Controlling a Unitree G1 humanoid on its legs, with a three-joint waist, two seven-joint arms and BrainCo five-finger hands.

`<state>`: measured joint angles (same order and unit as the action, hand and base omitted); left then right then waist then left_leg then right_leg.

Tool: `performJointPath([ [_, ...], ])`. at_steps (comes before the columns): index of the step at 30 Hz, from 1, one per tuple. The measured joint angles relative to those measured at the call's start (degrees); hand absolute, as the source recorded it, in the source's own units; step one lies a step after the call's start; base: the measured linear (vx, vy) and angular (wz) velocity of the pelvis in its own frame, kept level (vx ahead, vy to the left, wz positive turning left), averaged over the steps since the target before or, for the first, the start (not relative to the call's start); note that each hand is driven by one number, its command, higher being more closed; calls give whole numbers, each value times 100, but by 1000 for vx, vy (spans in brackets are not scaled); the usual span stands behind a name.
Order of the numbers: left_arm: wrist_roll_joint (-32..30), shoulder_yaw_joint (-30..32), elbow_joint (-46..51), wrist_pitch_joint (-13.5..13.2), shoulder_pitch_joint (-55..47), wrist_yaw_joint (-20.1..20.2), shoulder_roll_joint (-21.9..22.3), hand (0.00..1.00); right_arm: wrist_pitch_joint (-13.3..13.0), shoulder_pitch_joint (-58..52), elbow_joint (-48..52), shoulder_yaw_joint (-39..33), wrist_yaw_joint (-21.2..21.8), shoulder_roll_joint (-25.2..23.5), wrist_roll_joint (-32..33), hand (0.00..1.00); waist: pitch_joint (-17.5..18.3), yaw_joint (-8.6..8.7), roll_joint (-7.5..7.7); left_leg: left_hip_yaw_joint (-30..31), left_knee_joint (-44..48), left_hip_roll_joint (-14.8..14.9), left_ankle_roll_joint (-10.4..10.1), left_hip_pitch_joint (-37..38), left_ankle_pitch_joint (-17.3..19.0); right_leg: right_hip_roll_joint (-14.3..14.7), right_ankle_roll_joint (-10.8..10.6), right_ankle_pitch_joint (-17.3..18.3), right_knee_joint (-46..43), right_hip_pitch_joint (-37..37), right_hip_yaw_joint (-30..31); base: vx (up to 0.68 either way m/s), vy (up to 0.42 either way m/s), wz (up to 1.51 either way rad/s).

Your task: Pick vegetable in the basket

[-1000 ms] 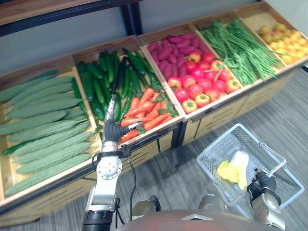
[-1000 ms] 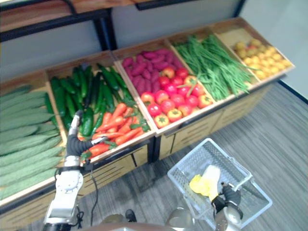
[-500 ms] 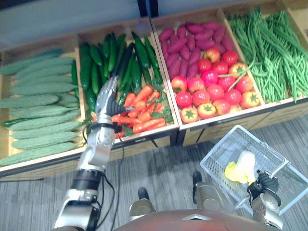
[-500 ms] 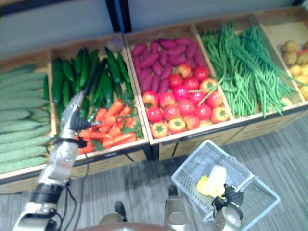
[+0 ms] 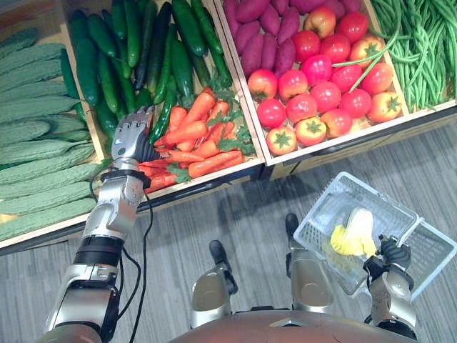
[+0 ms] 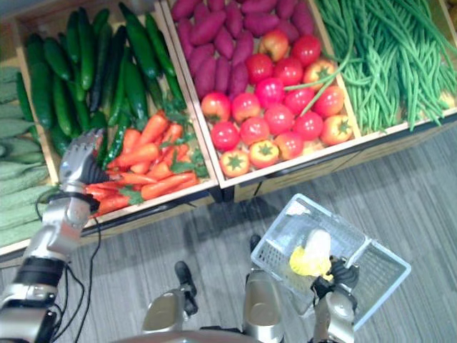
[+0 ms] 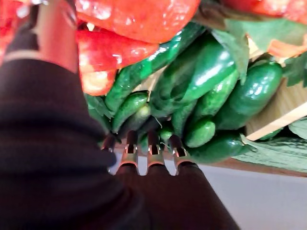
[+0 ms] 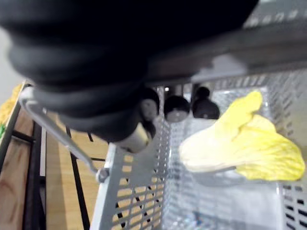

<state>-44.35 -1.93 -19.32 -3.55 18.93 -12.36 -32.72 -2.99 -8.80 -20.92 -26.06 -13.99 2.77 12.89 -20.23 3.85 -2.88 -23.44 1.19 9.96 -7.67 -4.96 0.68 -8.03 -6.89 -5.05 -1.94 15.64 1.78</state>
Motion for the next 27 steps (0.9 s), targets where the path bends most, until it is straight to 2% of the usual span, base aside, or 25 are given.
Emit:
performJointPath([
  [4,-2,-421,-29,-75,26,94,-2,0,-54,13,166,140,-4,4,0,100,-112,-23,-33,-121,31,-14,8,-111,22,-8,-7,-59,7,159,84,-12,-2,-10],
  [7,0,-497,-28,-87,196,74,12,0,-67,13,210,203,-24,4,0,100,-165,-24,-44,-109,106,0,17,-195,28,-6,-3,-78,9,202,100,0,0,0],
  [8,0,-505,-29,-73,279,76,12,100,-90,14,252,204,-29,9,0,100,-197,-26,-65,-112,107,-1,17,-197,28,-6,-4,-81,9,206,107,0,0,0],
  [14,-1,-596,-43,-47,553,-19,71,100,-103,13,304,211,-89,9,16,100,-217,-45,-83,-117,113,-9,17,-202,29,-13,-16,-90,9,209,121,0,0,0],
  [19,-24,-634,-247,21,950,-28,70,100,-120,30,354,212,-169,14,97,100,-395,-46,-112,-121,124,-13,21,-210,32,-17,-25,-108,11,211,137,0,0,0],
  [27,-22,-744,-283,49,1030,-18,69,100,-119,63,364,229,-193,13,106,100,-404,-41,-107,-108,122,-9,21,-174,32,-16,-44,-122,60,148,121,13,0,0],
])
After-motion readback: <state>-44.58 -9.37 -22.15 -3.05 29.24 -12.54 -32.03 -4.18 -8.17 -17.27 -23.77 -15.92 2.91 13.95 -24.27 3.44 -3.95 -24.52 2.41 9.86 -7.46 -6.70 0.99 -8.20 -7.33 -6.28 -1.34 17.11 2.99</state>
